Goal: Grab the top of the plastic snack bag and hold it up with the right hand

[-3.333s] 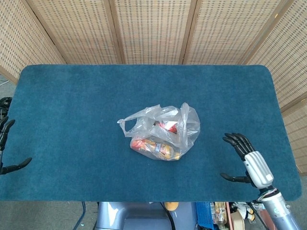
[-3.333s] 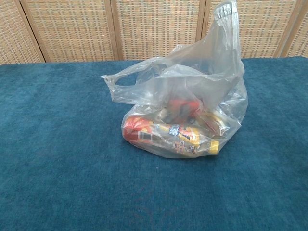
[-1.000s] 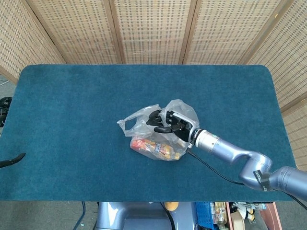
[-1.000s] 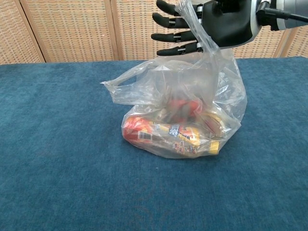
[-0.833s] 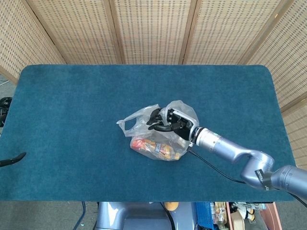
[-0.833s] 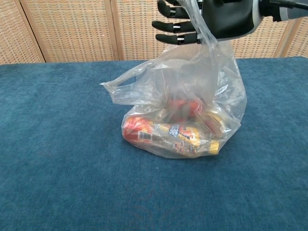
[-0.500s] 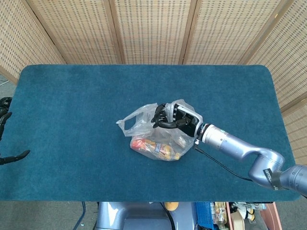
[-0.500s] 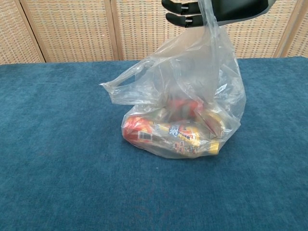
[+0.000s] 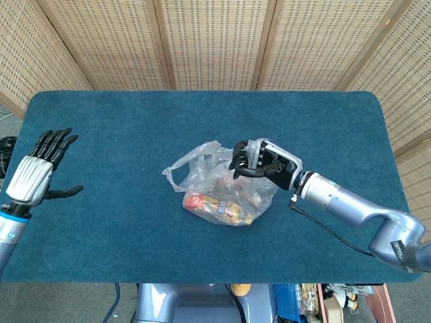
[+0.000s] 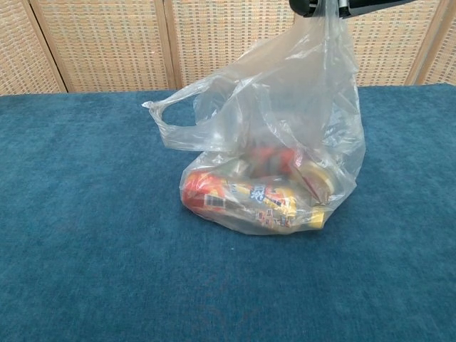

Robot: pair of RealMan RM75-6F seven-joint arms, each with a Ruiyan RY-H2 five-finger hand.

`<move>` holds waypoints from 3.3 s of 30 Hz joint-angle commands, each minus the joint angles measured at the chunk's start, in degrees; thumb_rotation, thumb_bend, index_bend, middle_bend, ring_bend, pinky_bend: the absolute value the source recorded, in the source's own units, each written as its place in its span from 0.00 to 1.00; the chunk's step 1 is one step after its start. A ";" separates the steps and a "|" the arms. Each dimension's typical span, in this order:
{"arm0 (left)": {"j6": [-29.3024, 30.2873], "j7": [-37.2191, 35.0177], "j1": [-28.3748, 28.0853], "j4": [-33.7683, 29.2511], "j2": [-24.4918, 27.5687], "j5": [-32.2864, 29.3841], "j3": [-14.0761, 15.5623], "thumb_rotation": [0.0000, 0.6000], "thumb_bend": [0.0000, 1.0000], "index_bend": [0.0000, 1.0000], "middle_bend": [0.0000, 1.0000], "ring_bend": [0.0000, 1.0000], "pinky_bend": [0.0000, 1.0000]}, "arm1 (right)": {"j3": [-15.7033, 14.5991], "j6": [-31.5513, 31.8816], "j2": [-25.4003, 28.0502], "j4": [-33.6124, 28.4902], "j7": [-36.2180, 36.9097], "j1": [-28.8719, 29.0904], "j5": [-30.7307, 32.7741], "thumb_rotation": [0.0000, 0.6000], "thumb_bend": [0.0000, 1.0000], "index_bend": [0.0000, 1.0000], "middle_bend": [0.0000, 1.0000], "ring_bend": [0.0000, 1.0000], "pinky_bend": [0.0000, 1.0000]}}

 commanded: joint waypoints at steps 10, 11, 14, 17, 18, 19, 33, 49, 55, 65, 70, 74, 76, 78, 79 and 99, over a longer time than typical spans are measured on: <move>-2.44 -3.59 -11.57 16.65 -13.53 6.27 1.26 1.00 0.17 0.05 0.00 0.00 0.00 | -2.04 1.09 1.01 -0.01 0.83 1.04 -0.68 1.00 0.00 0.49 0.60 0.44 0.50; -2.15 -3.87 -12.42 18.05 -14.61 6.89 1.47 1.00 0.19 0.05 0.00 0.00 0.00 | -2.19 1.19 1.06 -0.01 0.78 1.09 -0.70 1.00 0.00 0.50 0.60 0.44 0.50; 1.05 -5.56 -15.29 24.40 -18.36 10.03 2.29 1.00 0.21 0.05 0.00 0.00 0.00 | -2.81 2.11 1.32 0.33 1.28 1.08 -1.21 1.00 0.00 0.50 0.60 0.44 0.50; 3.17 -6.84 -17.32 30.56 -21.06 11.94 3.37 1.00 0.21 0.05 0.00 0.00 0.00 | -3.30 2.59 1.48 0.69 1.57 1.11 -1.28 1.00 0.00 0.50 0.60 0.44 0.50; 3.73 -7.09 -17.91 32.34 -21.83 12.33 3.67 1.00 0.21 0.05 0.00 0.00 0.00 | -3.48 2.78 1.53 0.84 1.69 1.12 -1.40 1.00 0.00 0.50 0.60 0.45 0.50; 4.25 -7.36 -18.44 33.96 -22.54 12.65 3.98 1.00 0.21 0.05 0.00 0.00 0.00 | -3.67 3.00 1.57 1.00 1.85 1.11 -1.50 1.00 0.00 0.50 0.60 0.45 0.50; 7.94 -8.91 -23.07 47.34 -30.66 12.53 6.95 1.00 0.22 0.06 0.00 0.00 0.00 | -5.80 3.77 1.03 2.52 1.95 1.69 -1.82 1.00 0.00 0.50 0.66 0.48 0.49; 7.07 -2.46 -27.35 55.27 -35.30 12.74 10.49 1.00 0.27 0.11 0.00 0.00 0.00 | -6.13 4.48 1.37 1.72 1.37 1.98 -0.67 1.00 0.00 0.50 0.67 0.47 0.49; 7.15 -2.01 -27.31 57.66 -36.39 12.44 11.63 1.00 0.27 0.15 0.00 0.00 0.00 | -6.06 4.19 1.63 1.78 1.09 2.12 -0.14 1.00 0.00 0.50 0.67 0.47 0.49; 7.79 -1.85 -28.76 59.89 -41.12 9.58 10.36 1.00 0.33 0.57 0.00 0.00 0.00 | -6.35 4.69 1.85 1.57 1.15 1.84 -0.36 1.00 0.00 0.50 0.67 0.47 0.49; 8.92 -2.15 -29.62 60.96 -44.24 7.27 8.80 1.00 0.35 0.67 0.00 0.00 0.00 | -6.69 4.97 1.93 1.76 1.26 1.67 -0.71 1.00 0.00 0.50 0.67 0.47 0.49; 11.76 -5.10 -29.76 60.21 -45.98 4.73 6.48 1.00 0.35 0.73 0.00 0.00 0.00 | -6.91 5.19 2.06 1.77 1.36 1.60 -0.99 1.00 0.00 0.50 0.67 0.47 0.49; 13.06 -7.04 -29.91 60.10 -46.81 3.18 5.16 1.00 0.35 0.76 0.00 0.00 0.00 | -7.06 5.34 2.07 1.76 1.40 1.56 -1.18 1.00 0.00 0.50 0.67 0.47 0.49; 14.09 -8.97 -30.16 59.72 -47.53 1.43 3.59 1.00 0.37 0.79 0.02 0.00 0.00 | -7.17 5.49 2.06 1.76 1.49 1.50 -1.22 1.00 0.00 0.50 0.67 0.47 0.49; 14.69 -9.90 -30.25 59.54 -47.83 0.59 2.83 1.00 0.37 0.80 0.03 0.00 0.00 | -7.24 5.51 2.01 1.77 1.50 1.47 -1.20 1.00 0.00 0.50 0.67 0.47 0.49; 21.80 -19.64 -32.25 56.41 -47.91 -5.82 -3.13 1.00 0.29 0.47 0.00 0.00 0.00 | -6.98 4.98 0.79 1.79 -0.49 1.40 0.31 1.00 0.00 0.50 0.67 0.47 0.48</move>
